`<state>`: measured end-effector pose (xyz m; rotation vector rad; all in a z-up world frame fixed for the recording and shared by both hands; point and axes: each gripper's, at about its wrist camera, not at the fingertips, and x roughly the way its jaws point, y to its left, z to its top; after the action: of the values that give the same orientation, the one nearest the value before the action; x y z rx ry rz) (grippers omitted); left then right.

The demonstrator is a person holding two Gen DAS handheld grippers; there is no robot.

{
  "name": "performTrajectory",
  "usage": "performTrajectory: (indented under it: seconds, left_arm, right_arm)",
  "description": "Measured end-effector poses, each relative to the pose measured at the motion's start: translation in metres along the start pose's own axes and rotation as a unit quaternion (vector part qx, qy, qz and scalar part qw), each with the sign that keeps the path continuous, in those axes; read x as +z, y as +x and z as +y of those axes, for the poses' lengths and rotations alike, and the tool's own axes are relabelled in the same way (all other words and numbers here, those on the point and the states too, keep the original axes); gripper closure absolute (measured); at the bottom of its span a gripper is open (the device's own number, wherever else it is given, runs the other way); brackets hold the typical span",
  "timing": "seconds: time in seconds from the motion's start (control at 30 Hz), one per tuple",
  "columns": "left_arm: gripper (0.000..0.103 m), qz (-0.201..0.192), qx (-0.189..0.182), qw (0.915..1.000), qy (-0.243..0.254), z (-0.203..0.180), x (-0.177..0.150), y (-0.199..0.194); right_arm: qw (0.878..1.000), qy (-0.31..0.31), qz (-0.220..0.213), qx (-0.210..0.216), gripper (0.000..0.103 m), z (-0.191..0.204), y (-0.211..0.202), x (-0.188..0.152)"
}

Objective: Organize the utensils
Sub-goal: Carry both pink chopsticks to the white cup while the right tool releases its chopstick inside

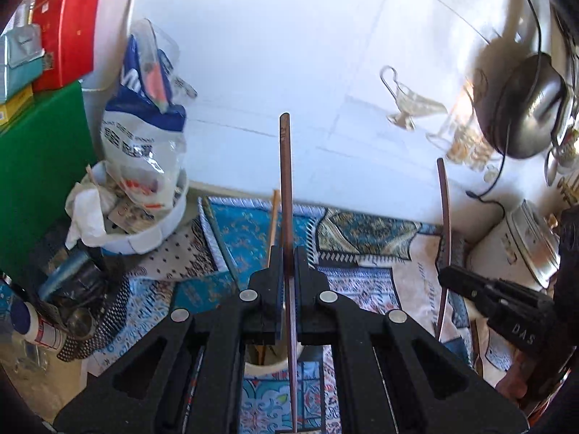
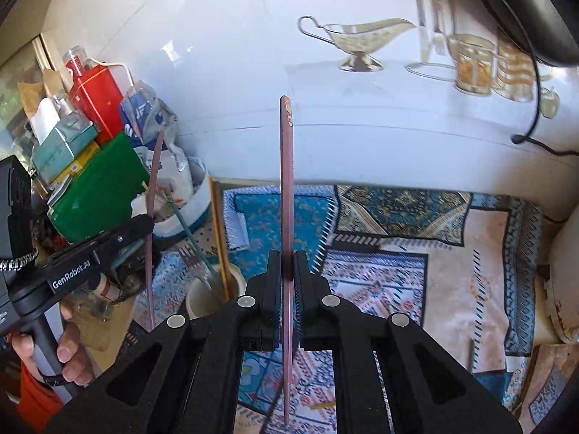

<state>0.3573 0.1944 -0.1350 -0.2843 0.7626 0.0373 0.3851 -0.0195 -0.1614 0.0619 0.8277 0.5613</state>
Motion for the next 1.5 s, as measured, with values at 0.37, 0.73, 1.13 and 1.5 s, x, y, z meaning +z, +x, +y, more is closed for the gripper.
performTrajectory:
  seconds: [0.37,0.73,1.13,1.5]
  left_arm:
    - [0.100,-0.051,0.029,0.9982,-0.014,0.026,0.018,0.016]
    - [0.100,-0.074,0.029,0.9969,-0.006,0.034,0.014,0.044]
    - [0.100,-0.088,0.032,0.9954,0.016,0.038,-0.010,0.064]
    - [0.100,-0.046,0.013,0.9986,0.023,0.034,-0.031,0.059]
  right_arm:
    - [1.000,0.010,-0.016,0.020,0.097,0.035,0.043,0.021]
    - [0.997,0.045,-0.053,0.013,0.097,0.047,0.083,0.027]
    - [0.997,0.052,-0.054,-0.011,0.097,0.049,0.109,0.003]
    - [1.000,0.017,-0.011,-0.013,0.097,0.053,0.098,-0.019]
